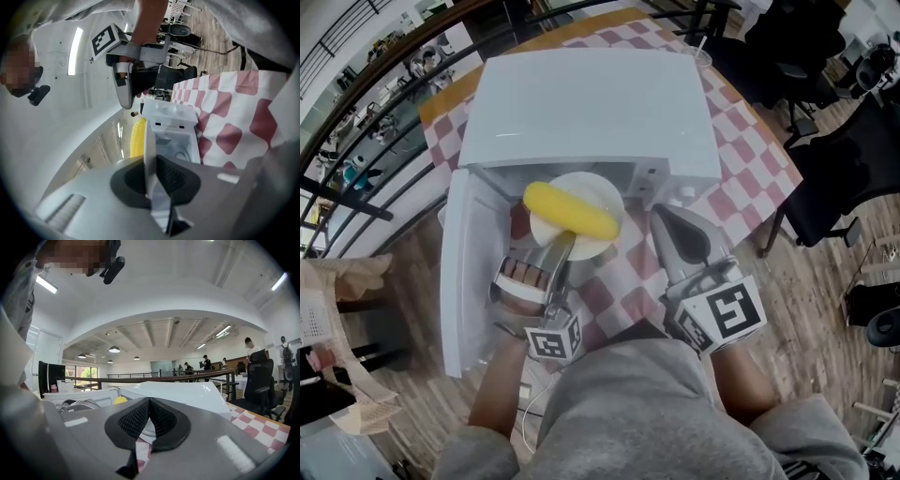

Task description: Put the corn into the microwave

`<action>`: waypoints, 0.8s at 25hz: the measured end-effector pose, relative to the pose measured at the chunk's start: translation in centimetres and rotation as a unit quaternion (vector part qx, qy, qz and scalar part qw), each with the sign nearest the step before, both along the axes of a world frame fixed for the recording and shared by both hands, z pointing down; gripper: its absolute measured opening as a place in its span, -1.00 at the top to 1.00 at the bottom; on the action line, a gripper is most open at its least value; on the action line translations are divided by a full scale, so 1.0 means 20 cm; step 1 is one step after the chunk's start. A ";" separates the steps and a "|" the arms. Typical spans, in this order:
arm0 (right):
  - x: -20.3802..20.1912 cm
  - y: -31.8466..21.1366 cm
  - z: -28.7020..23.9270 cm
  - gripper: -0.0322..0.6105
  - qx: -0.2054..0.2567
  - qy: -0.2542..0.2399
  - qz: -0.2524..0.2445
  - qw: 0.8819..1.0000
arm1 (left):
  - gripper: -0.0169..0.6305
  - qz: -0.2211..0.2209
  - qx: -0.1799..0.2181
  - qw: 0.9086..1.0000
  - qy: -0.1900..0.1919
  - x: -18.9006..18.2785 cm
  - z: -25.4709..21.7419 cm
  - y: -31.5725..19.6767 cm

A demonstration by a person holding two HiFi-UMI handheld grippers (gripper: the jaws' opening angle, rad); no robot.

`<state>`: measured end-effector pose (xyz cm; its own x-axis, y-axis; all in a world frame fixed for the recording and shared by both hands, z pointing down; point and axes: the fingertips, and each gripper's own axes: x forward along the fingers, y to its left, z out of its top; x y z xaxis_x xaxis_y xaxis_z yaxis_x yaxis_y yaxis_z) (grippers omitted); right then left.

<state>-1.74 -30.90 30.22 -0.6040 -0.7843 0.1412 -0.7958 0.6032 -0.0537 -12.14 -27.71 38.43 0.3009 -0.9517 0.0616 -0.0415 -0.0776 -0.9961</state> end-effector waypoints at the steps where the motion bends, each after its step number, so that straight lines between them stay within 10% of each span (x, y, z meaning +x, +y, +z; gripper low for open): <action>1: 0.00 -0.01 0.01 0.90 -0.001 0.002 0.000 1.000 | 0.84 -0.002 -0.002 1.000 0.000 0.00 0.02 -0.03; 20: 0.01 -0.20 0.17 0.90 -0.040 0.034 -0.006 0.999 | 0.83 -0.065 -0.047 0.997 -0.016 -0.16 0.52 -0.55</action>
<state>-1.46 -34.99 33.69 -0.6000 -0.7620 0.2437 -0.7922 0.6083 -0.0484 -15.28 -38.81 48.89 0.1710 -0.9723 0.1592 -0.0267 -0.1661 -0.9858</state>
